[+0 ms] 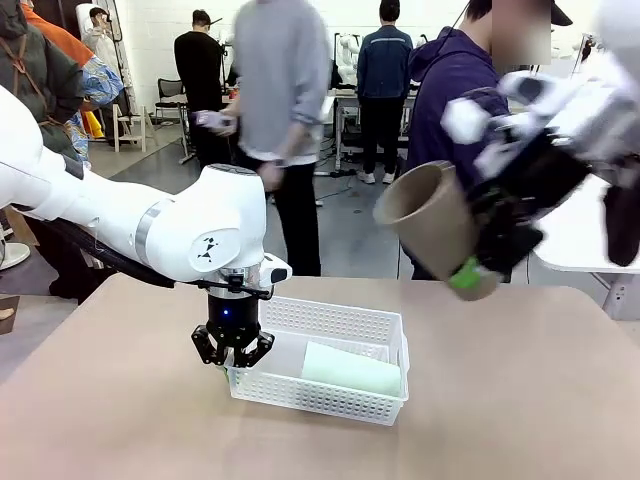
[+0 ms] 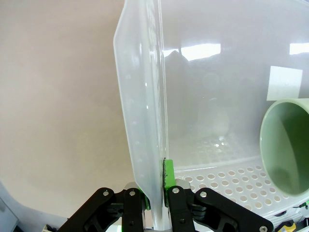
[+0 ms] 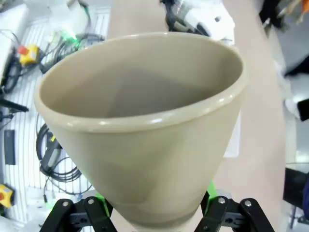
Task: Clean and organize the cups into the basket.
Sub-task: Pick up the Reusable plastic cup from the right side of the table and stack it inside the Organizing basket in the center of the table.
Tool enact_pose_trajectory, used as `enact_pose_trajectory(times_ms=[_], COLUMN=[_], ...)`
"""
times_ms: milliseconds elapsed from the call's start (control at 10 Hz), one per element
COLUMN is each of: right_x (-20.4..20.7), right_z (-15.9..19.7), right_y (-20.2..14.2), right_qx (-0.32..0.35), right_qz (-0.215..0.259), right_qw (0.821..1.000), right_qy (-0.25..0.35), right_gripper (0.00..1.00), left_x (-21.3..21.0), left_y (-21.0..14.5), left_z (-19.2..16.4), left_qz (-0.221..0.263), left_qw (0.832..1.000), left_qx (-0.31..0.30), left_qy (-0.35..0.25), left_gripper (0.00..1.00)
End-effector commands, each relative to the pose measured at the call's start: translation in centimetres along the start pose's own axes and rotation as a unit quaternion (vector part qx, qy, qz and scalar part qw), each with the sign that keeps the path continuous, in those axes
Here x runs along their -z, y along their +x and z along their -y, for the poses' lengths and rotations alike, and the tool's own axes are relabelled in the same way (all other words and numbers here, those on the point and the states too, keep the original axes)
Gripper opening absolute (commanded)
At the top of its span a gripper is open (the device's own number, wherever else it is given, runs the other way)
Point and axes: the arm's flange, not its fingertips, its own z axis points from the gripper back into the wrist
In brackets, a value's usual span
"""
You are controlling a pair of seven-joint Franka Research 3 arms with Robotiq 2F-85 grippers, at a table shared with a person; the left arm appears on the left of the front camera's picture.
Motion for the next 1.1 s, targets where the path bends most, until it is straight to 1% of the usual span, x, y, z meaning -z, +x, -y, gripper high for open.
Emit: enact_pose_trajectory(times_ms=[0,200,300,500,600,800,1000], right_x=[3.8,7.1,9.0,12.3,14.1,17.0,20.1], right_z=[5.3,7.3,8.5,10.5,11.5,13.8,15.0], right_y=[1.3,3.4,3.7,3.9,3.9,3.7,3.2], right_qx=[0.02,0.015,0.022,0.022,0.028,0.048,0.058], right_qz=[-0.076,-0.089,-0.107,-0.127,-0.143,-0.159,-0.172], right_qw=[0.996,0.995,0.993,0.99,0.988,0.984,0.982], right_qy=[0.04,0.05,0.053,0.057,0.06,0.058,0.059], right_gripper=[0.81,0.81,0.81,0.81,0.81,0.81,0.81], left_x=[-0.2,-0.2,-0.2,-0.2,-0.2,-0.2,-0.2], left_y=[0.0,0.0,0.0,0.0,0.0,0.0,0.0], left_z=[0.0,0.0,0.0,0.0,0.0,0.0,0.0], left_qz=[0.002,0.002,0.002,0.002,0.002,0.002,0.002], left_qw=[1.0,1.0,1.0,1.0,1.0,1.0,1.0], left_qx=[-0.001,-0.001,-0.001,-0.001,-0.001,-0.001,-0.001], left_qy=[-0.001,-0.001,-0.001,-0.001,-0.001,-0.001,-0.001], left_gripper=[0.0,0.0,0.0,0.0,0.0,0.0,0.0])
